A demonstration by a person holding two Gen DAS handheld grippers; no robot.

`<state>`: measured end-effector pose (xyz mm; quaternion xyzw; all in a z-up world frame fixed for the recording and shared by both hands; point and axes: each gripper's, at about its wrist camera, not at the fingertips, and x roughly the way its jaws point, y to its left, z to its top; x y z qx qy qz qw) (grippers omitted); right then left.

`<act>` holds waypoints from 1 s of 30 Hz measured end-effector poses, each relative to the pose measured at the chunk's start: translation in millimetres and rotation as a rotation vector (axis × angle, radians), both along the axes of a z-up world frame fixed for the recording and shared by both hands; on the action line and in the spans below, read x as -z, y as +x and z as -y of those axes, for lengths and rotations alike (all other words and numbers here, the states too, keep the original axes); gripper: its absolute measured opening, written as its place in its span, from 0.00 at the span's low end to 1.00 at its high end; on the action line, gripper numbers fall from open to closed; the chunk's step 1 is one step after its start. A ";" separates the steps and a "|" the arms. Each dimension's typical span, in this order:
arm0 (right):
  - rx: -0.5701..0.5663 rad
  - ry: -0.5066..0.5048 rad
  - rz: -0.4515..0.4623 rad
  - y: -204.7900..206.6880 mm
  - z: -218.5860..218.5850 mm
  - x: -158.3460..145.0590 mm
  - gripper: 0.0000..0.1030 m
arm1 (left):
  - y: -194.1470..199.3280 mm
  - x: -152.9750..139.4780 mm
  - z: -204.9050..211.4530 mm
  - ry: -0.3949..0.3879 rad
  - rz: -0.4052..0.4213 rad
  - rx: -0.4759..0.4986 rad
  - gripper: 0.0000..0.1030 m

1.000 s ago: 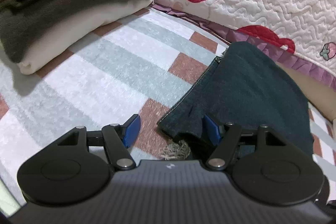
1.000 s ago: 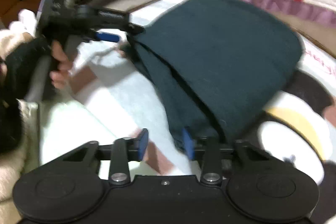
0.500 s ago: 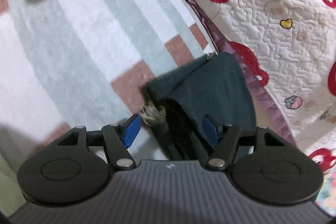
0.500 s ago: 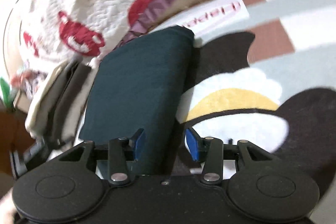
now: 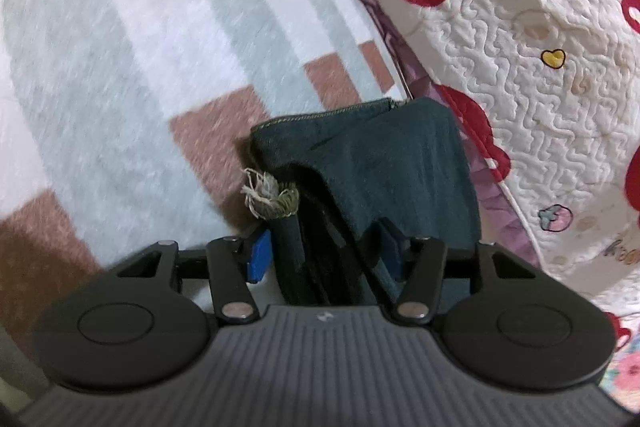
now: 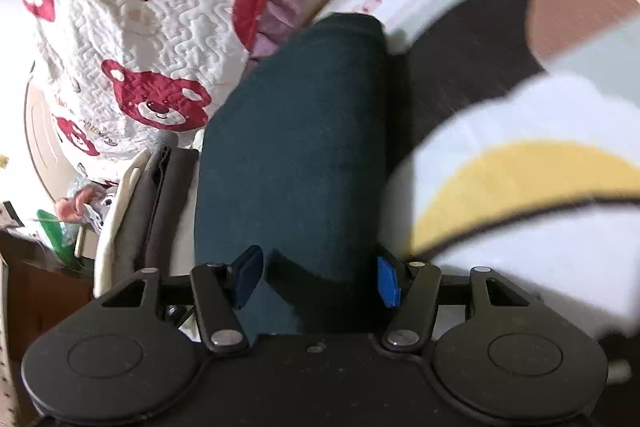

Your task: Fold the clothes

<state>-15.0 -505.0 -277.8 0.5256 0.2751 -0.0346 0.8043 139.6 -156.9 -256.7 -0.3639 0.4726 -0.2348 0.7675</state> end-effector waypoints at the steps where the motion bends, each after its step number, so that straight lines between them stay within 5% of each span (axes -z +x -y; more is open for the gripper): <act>1: 0.000 -0.010 0.011 5.6 1.5 0.2 0.64 | -0.5 -1.4 2.3 0.016 0.021 -0.005 0.52; 4: -0.028 -0.052 0.023 10.7 2.2 -6.4 0.63 | -1.1 -5.6 6.5 0.059 0.074 -0.004 0.51; 8: -0.073 -0.110 0.035 14.3 2.0 -17.2 0.34 | 1.1 -21.3 12.0 0.154 0.139 0.058 0.42; 10: -0.096 -0.138 0.041 16.1 1.9 -22.5 0.29 | 3.5 -32.7 12.4 0.189 0.165 0.096 0.41; 16: -0.151 -0.208 0.054 19.8 2.4 -35.6 0.33 | 14.6 -22.2 0.6 0.104 0.084 0.091 0.43; 24: -0.020 -0.018 0.033 -4.7 17.7 -7.7 0.44 | 26.1 -10.9 -6.3 0.051 0.072 -0.006 0.45; 30: 0.013 -0.015 0.037 8.1 25.6 -0.2 0.56 | 33.0 -5.9 -4.8 0.031 0.052 0.026 0.46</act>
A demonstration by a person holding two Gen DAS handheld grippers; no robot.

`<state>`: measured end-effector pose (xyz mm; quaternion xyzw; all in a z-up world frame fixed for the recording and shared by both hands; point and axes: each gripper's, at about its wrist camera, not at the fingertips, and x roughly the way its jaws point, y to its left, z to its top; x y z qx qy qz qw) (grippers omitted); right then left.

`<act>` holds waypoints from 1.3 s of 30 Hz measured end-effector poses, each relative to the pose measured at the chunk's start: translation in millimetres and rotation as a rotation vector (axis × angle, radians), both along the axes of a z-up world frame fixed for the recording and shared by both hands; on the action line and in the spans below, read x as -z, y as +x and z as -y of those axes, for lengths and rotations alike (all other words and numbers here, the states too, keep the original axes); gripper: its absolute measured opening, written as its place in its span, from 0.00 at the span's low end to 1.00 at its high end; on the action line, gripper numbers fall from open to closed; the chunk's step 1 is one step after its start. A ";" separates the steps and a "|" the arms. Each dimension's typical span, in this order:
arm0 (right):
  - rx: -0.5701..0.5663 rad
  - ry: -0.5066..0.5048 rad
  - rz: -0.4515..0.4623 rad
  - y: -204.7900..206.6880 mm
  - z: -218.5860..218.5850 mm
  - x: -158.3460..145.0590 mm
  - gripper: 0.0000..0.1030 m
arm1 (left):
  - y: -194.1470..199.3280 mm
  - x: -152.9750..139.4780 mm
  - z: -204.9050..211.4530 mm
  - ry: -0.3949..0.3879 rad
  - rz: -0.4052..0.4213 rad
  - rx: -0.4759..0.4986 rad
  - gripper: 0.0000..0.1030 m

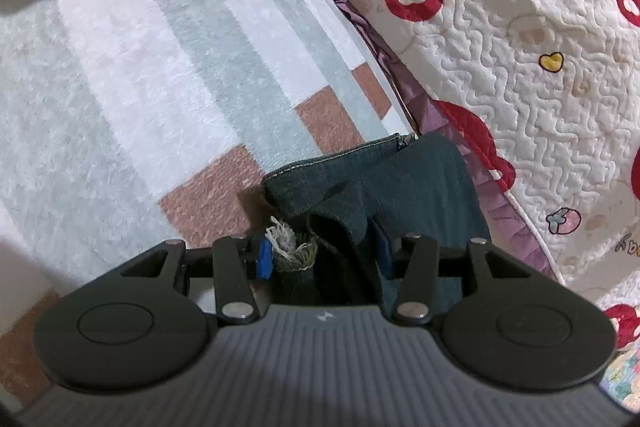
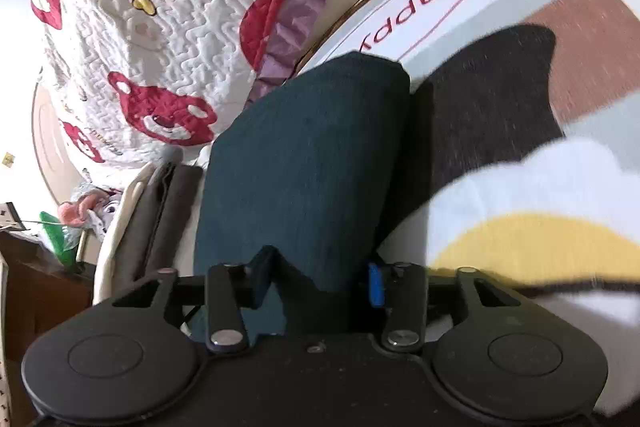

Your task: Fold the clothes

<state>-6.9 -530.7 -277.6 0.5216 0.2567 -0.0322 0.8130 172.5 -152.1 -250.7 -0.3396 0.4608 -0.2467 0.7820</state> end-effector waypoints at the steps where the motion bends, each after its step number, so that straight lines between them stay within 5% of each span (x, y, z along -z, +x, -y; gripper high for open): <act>1: 0.003 -0.006 0.000 5.0 0.5 0.2 0.59 | 0.6 1.2 1.3 -0.002 -0.002 0.005 0.47; 5: 0.006 -0.030 0.002 26.1 3.9 -0.5 0.65 | 3.0 3.3 4.2 -0.002 0.003 0.030 0.48; 7: 0.006 -0.037 0.006 34.1 6.3 -0.9 0.64 | 4.4 -0.1 3.5 -0.007 0.017 0.055 0.30; 10: -0.032 -0.122 0.056 34.0 1.8 -15.9 0.38 | 4.3 -7.9 2.1 -0.022 0.041 0.084 0.25; 22: -0.115 -0.317 0.158 21.9 -16.0 -128.1 0.34 | -6.9 -39.5 0.8 -0.137 0.093 0.124 0.24; 34: -0.242 -0.384 0.279 38.6 -60.2 -223.4 0.34 | -25.7 -142.1 -54.2 -0.070 0.284 0.079 0.23; 39: -0.327 -0.402 0.371 70.1 -94.5 -271.8 0.34 | -11.8 -213.8 -96.7 0.019 0.385 0.016 0.23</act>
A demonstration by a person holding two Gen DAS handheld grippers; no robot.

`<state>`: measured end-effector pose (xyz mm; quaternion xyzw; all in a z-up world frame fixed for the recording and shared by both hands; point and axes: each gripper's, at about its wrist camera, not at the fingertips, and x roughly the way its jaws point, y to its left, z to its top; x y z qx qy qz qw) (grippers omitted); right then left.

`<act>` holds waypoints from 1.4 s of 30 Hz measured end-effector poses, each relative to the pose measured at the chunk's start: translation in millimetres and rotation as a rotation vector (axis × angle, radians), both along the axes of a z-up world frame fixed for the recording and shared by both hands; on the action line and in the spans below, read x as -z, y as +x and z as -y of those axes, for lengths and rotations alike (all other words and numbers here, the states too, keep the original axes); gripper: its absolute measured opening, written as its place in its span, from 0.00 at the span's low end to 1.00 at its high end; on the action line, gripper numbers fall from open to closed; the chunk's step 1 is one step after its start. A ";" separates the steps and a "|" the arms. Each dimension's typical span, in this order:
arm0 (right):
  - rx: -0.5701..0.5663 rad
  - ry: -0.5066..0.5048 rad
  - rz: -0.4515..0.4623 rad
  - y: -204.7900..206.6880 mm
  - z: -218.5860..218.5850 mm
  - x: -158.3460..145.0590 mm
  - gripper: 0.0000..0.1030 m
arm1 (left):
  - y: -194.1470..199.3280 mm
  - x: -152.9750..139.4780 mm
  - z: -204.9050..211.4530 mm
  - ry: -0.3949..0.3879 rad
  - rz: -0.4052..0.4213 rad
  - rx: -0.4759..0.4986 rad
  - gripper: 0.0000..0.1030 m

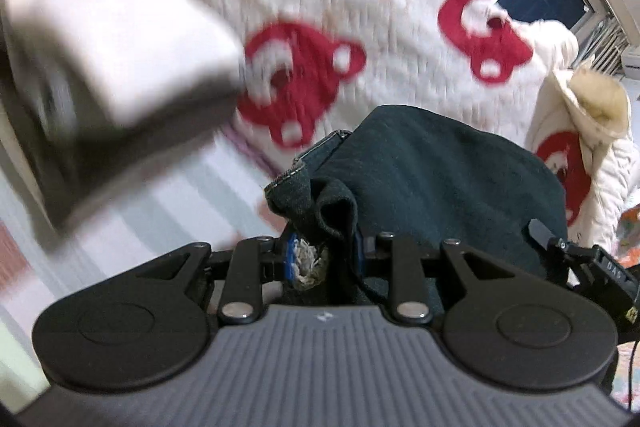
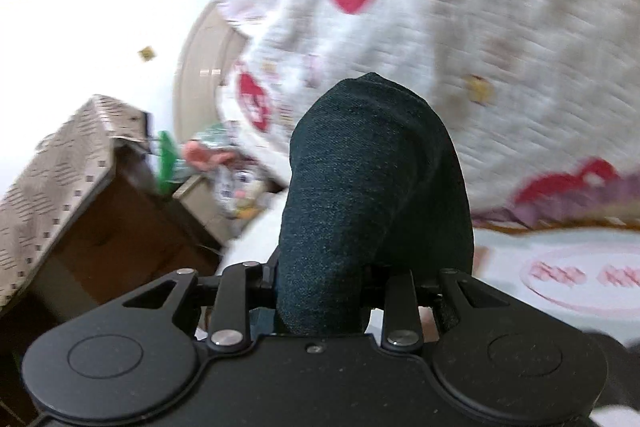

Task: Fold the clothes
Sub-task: 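Lift the jeans bundle with both tools and carry it onto the clothes stack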

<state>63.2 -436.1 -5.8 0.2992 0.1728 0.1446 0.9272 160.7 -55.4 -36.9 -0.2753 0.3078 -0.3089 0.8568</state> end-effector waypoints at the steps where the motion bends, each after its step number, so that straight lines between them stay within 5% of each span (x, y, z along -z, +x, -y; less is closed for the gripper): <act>1: -0.020 0.000 0.018 9.7 -8.1 -10.6 0.34 | 4.5 -14.4 -9.7 0.016 0.020 -0.017 0.23; 7: -0.159 0.049 0.105 90.6 -64.5 -57.5 0.34 | 47.1 -57.8 -86.5 0.027 0.075 -0.142 0.23; 18: -0.391 0.071 0.086 254.7 -194.6 -119.7 0.34 | 103.2 -122.9 -218.0 0.006 0.167 -0.382 0.23; 21: -0.475 0.168 0.137 283.2 -212.1 -127.4 0.34 | 107.0 -141.4 -232.5 0.011 0.247 -0.426 0.23; 25: -0.461 0.417 0.113 318.4 -191.8 -83.3 0.34 | 134.9 -143.0 -226.6 0.014 0.261 -0.433 0.23; 29: -0.293 0.405 -0.007 325.4 -160.1 -13.6 0.34 | 180.6 -115.4 -184.8 0.112 0.190 -0.391 0.23; 32: -0.163 0.313 -0.113 327.1 -138.3 31.7 0.34 | 231.4 -45.1 -146.8 0.173 -0.029 -0.322 0.23; 34: -0.087 0.220 -0.181 324.2 -125.4 55.1 0.38 | 237.3 -14.4 -130.2 0.204 -0.061 -0.317 0.23; 38: -0.064 0.218 -0.223 309.2 -105.9 78.5 0.49 | 237.1 -7.6 -125.4 0.146 -0.042 -0.319 0.25; 42: -0.099 0.200 -0.238 297.0 -109.4 78.1 0.56 | 240.0 -15.6 -120.7 0.281 -0.029 -0.280 0.34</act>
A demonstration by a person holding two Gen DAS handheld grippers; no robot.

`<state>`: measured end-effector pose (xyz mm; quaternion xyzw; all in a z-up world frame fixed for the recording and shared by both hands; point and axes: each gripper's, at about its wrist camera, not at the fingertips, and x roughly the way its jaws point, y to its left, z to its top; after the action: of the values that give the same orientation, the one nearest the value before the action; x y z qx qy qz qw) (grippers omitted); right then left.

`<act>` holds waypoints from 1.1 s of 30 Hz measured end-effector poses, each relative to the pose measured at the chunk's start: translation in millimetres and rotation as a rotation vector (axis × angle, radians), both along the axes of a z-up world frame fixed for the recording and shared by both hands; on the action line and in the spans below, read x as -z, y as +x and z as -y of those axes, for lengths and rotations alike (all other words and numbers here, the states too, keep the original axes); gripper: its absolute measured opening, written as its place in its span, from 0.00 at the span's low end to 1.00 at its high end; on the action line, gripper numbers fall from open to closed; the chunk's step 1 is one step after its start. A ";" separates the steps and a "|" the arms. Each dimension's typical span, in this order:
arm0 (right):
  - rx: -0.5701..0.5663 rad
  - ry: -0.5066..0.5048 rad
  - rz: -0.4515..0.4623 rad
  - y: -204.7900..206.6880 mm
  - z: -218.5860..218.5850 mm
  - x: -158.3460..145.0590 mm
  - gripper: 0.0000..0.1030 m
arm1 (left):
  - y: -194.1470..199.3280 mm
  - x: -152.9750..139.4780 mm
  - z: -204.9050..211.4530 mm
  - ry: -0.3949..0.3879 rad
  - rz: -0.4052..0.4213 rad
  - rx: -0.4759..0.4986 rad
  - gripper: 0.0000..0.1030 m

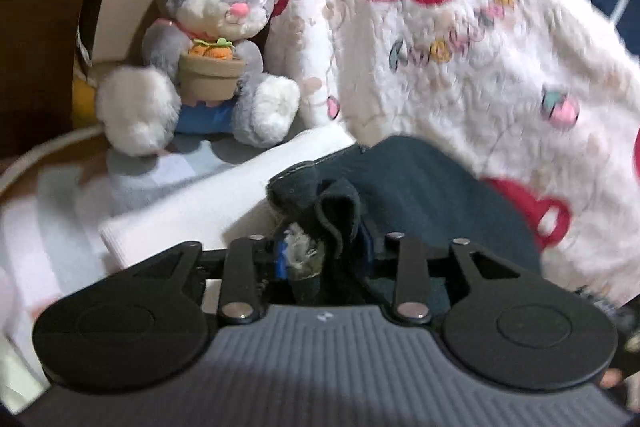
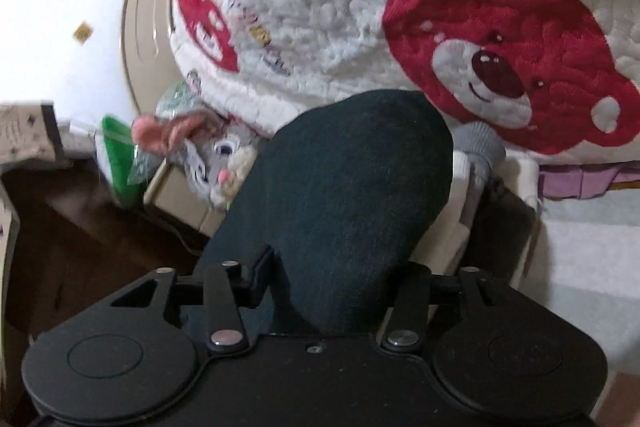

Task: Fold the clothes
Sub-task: 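Lift the jeans bundle with both tools and carry it onto the clothes stack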

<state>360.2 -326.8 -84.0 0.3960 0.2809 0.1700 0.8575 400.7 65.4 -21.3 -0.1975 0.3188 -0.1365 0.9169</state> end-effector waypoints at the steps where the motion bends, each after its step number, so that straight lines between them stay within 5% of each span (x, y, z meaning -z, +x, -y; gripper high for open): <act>1: -0.008 0.007 0.000 -4.7 -0.6 1.0 0.58 | -2.9 -1.1 -2.9 0.007 -0.005 0.009 0.37; 4: -0.027 0.052 -0.012 -18.6 0.6 9.4 0.58 | -14.3 -2.7 -26.1 -0.063 -0.021 -0.003 0.46; 9: -0.059 0.066 -0.017 -34.2 -5.3 16.9 0.58 | -36.2 13.8 -57.4 -0.272 -0.041 -0.018 0.46; 13: -0.060 0.075 0.007 -39.0 -4.2 19.0 0.40 | -46.3 37.5 -60.7 -0.410 -0.104 -0.031 0.46; 21: -0.047 0.142 -0.018 -35.2 1.6 23.9 0.42 | -42.9 55.0 -42.0 -0.442 -0.091 -0.101 0.61; 27: -0.006 0.087 0.010 -23.1 11.0 22.1 0.60 | -40.2 67.7 -28.1 -0.464 -0.080 -0.152 0.53; 33: 0.036 0.207 -0.029 25.7 24.1 40.9 0.67 | -26.3 59.3 -9.6 -0.349 -0.001 -0.118 0.47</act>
<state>385.9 -350.9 -124.9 0.4899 0.2672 0.1766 0.8108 374.4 75.0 -80.6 -0.3720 0.2786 -0.1357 0.8750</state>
